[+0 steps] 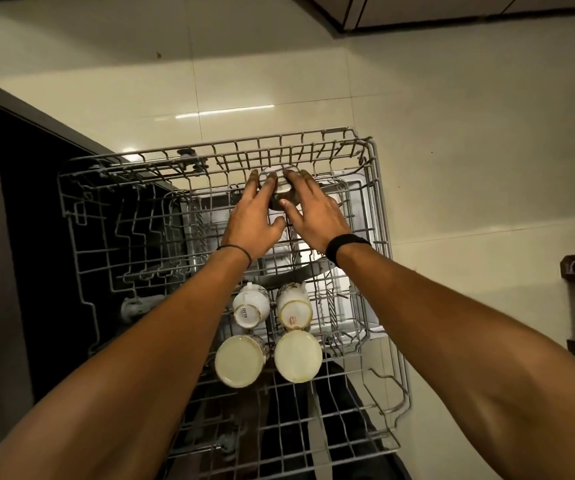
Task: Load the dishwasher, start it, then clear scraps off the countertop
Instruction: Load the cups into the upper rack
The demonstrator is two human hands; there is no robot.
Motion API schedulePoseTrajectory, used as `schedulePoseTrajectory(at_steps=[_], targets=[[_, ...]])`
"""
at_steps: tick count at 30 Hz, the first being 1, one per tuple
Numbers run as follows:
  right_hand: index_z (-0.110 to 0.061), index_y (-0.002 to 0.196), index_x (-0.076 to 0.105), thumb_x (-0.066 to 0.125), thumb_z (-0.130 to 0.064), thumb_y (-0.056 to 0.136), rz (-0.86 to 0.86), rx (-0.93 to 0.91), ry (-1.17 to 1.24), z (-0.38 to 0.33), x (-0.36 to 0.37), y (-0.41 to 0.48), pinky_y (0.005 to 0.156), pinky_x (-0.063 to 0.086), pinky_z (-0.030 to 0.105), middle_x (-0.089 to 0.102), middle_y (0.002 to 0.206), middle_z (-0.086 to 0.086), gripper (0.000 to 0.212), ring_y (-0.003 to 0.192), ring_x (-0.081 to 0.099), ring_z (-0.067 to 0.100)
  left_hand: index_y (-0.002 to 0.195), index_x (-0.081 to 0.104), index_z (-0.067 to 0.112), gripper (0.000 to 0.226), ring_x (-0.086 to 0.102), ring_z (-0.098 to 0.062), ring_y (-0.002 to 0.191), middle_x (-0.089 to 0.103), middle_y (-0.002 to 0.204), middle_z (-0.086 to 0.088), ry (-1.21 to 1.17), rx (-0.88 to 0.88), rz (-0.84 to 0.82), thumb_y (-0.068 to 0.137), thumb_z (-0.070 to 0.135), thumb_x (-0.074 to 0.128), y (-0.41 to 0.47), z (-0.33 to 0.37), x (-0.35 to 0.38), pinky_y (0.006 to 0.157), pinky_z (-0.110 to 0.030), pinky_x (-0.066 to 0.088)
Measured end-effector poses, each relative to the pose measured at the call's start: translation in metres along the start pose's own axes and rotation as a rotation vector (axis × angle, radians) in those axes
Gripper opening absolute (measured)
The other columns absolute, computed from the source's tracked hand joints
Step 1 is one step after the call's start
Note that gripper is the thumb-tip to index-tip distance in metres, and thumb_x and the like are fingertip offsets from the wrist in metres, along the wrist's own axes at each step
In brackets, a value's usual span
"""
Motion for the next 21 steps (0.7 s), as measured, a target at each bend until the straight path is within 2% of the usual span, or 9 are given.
schedulePoseTrajectory(at_steps=[4,11,16,21], targets=[[-0.033,0.158,0.017,0.044,-0.044,0.104,0.009,0.01,-0.037,-0.011,-0.014,-0.017,0.112,0.034,0.055,0.021,0.164,0.01,0.061,0.137,0.046,0.034,0.162,0.017,0.026,0.084,0.036,-0.033,0.147,0.011,0.169,-0.004,0.047,0.022,0.004,0.093,0.019,0.066,-0.014,0.01,-0.01,0.111,-0.045,0.042],[-0.031,0.157,0.02,0.043,-0.044,0.104,0.048,0.035,-0.024,-0.043,-0.062,-0.072,0.117,0.026,0.052,0.017,0.166,0.007,0.059,0.148,0.03,0.027,0.161,0.017,0.025,0.077,0.029,-0.025,0.151,0.013,0.169,0.0,0.142,0.107,0.026,0.098,0.022,0.06,-0.066,0.052,-0.04,0.118,-0.049,0.036],[-0.028,0.156,0.025,0.045,-0.044,0.104,0.11,-0.018,-0.017,-0.073,-0.106,-0.132,0.12,0.024,0.054,0.023,0.164,0.004,0.058,0.151,0.022,0.022,0.161,0.018,0.025,0.072,0.033,-0.025,0.148,0.017,0.169,-0.003,0.159,0.125,0.124,0.1,0.022,0.056,-0.129,0.095,-0.078,0.116,-0.045,0.035],[-0.028,0.154,0.029,0.044,-0.045,0.104,0.184,-0.116,-0.047,-0.106,-0.144,-0.19,0.119,0.024,0.05,0.027,0.163,0.001,0.055,0.151,0.024,0.02,0.159,0.025,0.023,0.057,0.032,-0.026,0.149,0.023,0.166,-0.007,0.139,0.153,0.244,0.106,0.032,0.045,-0.198,0.131,-0.11,0.119,-0.046,0.033]])
Point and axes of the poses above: each hand's wrist, its own y-axis towards the middle knuckle, its own x-axis out of the palm, z = x × y, the point moved 9 cm from there along y, towards the middle knuckle
